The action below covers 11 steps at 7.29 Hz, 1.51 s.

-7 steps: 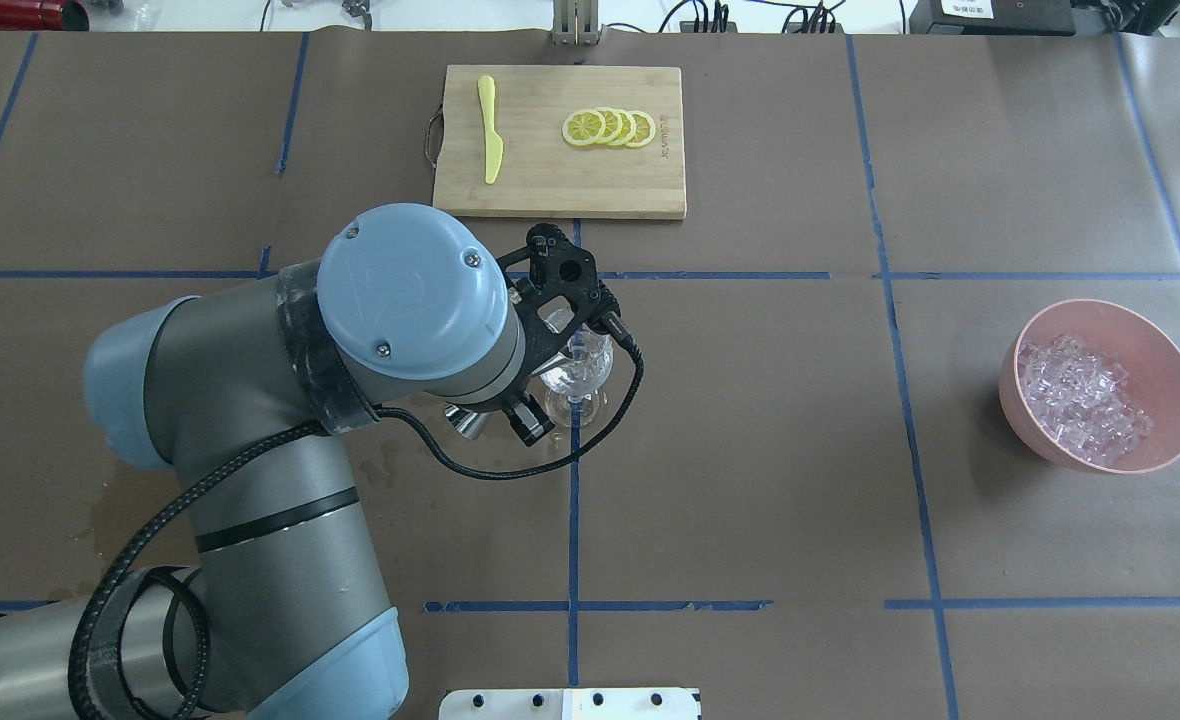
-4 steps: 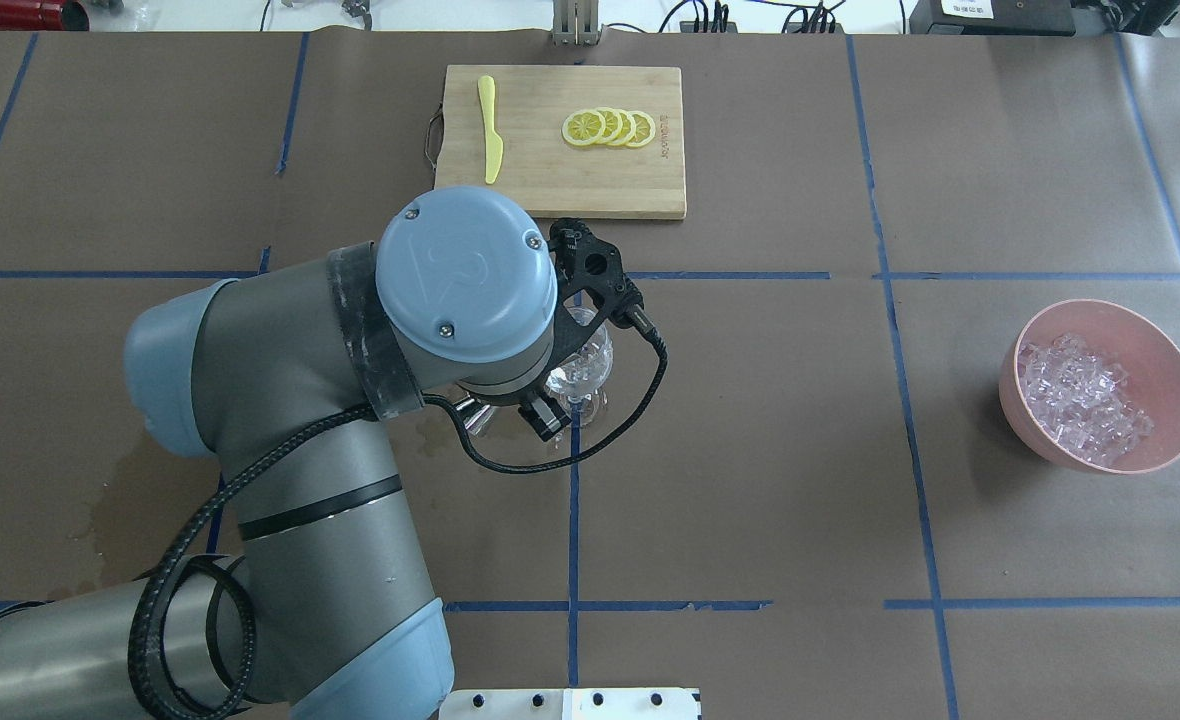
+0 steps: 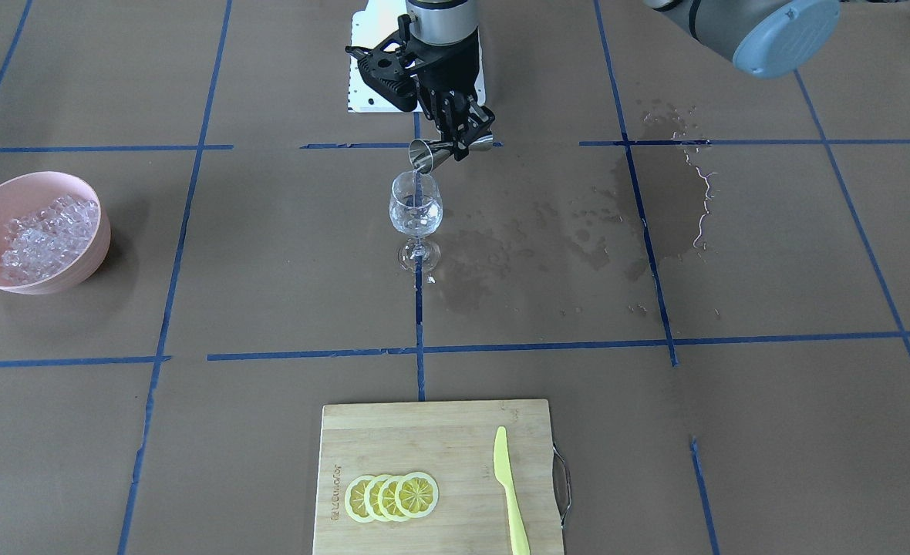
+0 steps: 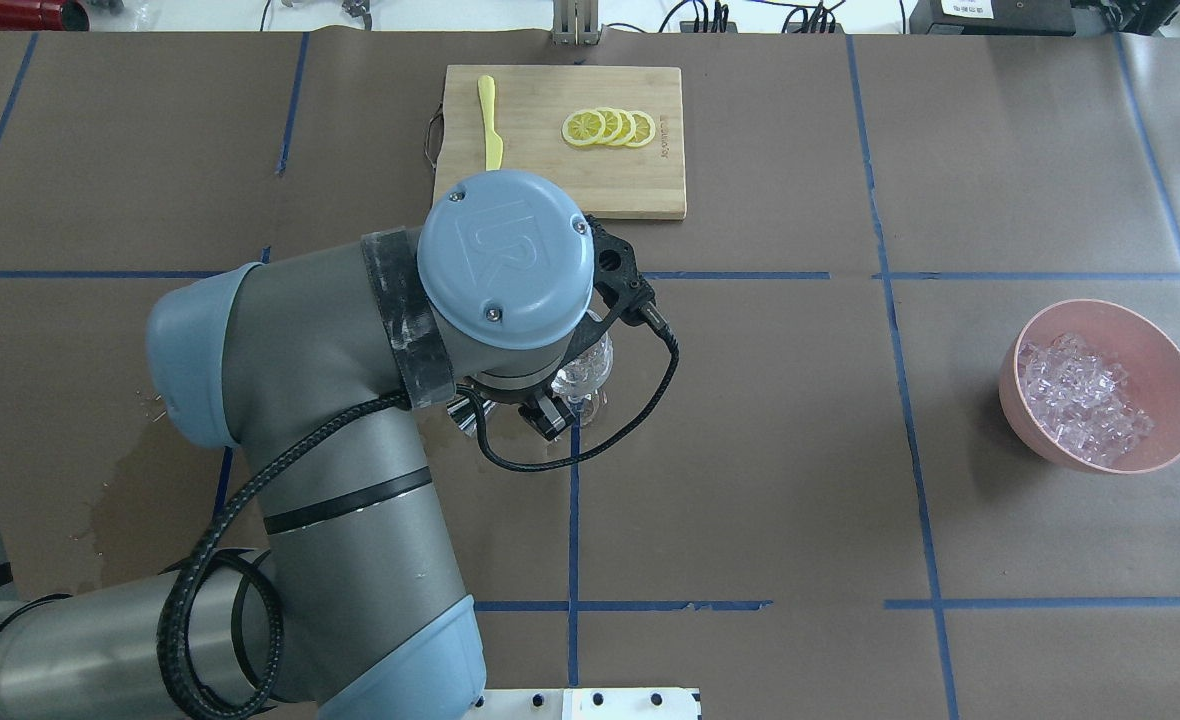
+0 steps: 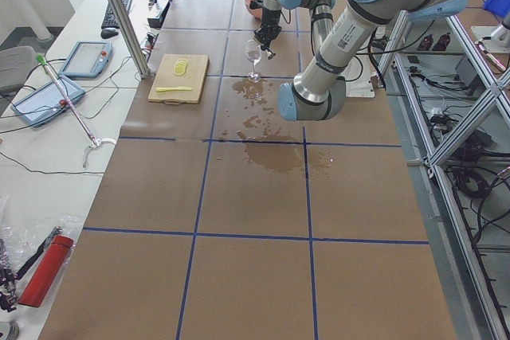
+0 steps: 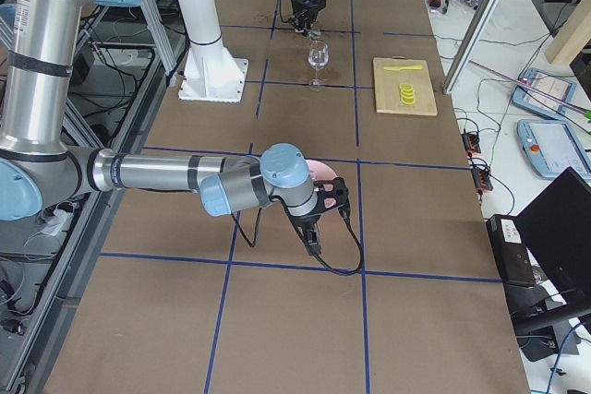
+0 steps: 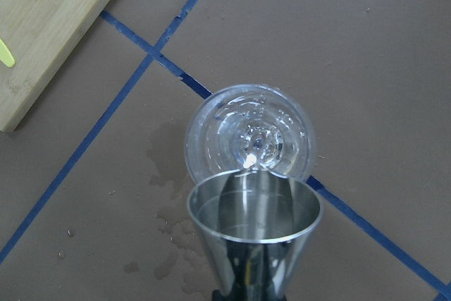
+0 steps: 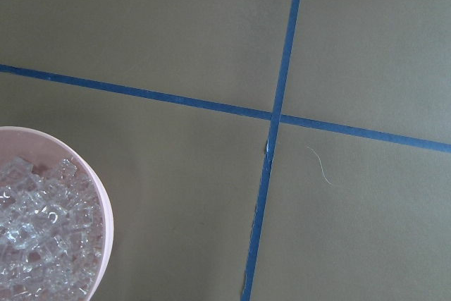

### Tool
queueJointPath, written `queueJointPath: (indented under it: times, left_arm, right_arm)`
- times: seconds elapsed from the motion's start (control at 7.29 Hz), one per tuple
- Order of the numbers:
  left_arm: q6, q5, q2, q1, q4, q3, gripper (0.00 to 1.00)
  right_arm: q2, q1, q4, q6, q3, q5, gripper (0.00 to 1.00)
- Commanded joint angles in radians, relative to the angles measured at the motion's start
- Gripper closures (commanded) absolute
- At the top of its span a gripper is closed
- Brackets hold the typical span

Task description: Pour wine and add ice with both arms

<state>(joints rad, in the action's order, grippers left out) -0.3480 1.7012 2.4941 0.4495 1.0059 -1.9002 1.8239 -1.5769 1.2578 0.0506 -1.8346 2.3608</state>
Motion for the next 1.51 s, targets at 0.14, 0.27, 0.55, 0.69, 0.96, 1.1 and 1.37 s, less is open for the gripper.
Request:
queueJointPath:
  times: [0.14,0.27,0.55,0.69,0.96,1.1,1.37]
  left_arm:
    - [0.003,0.0,0.075,0.0,-0.084,0.067,1.0]
    - [0.007,0.0,0.104,0.0,-0.123,0.094,1.0]
    - [0.012,-0.003,0.129,0.0,-0.176,0.116,1.0]
    - [0.012,-0.005,0.141,0.0,-0.194,0.134,1.0]
    - [0.032,-0.008,0.175,0.0,-0.246,0.165,1.0]
    - [0.062,-0.008,0.202,0.0,-0.269,0.191,1.0]
    - [0.064,-0.009,0.203,0.0,-0.27,0.197,1.0]
  right_arm:
    - [0.0,0.002,0.0,0.0,0.0,0.0,0.0]
    - [0.0,0.0,0.0,0.0,0.0,0.0,0.0]
    - [0.0,0.0,0.0,0.0,0.0,0.0,0.0]
    - [0.0,0.0,0.0,0.0,-0.002,0.0,0.0]
    - [-0.002,0.002,0.0,0.0,-0.002,0.0,0.0]
    - [0.0,0.0,0.0,0.0,-0.002,0.0,0.0]
    - [0.0,0.002,0.0,0.0,-0.002,0.0,0.0]
